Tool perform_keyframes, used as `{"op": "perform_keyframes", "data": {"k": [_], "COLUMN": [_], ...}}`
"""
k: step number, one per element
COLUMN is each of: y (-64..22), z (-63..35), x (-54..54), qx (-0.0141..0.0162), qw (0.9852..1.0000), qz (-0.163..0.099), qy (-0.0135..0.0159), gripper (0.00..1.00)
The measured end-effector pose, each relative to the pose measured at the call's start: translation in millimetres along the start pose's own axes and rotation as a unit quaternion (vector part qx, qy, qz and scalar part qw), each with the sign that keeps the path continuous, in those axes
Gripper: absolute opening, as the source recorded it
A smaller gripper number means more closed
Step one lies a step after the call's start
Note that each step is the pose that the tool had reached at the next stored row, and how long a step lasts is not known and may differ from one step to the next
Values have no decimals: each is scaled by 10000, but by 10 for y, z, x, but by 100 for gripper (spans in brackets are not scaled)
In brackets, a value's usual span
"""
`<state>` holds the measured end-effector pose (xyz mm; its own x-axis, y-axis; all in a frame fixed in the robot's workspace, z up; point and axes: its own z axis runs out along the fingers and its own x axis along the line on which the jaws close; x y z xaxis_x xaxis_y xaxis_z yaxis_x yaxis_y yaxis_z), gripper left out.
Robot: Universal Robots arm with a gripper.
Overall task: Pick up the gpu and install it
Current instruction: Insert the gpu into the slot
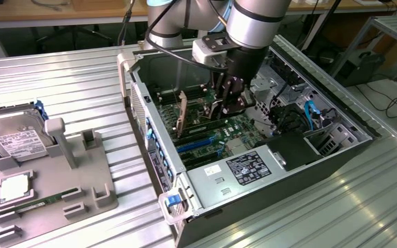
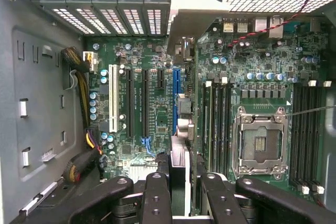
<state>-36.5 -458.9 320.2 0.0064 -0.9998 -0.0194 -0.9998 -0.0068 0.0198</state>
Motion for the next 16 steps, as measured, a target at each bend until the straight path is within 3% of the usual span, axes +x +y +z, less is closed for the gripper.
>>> {"op": "perform_keyframes", "data": {"k": [5, 16], "y": [0, -6], "z": [25, 254], "x": [0, 5], "qx": [0, -11], "qw": [10000, 10000], "qz": [-1, -28], "qy": [-3, -4], "gripper": [27, 27]}}
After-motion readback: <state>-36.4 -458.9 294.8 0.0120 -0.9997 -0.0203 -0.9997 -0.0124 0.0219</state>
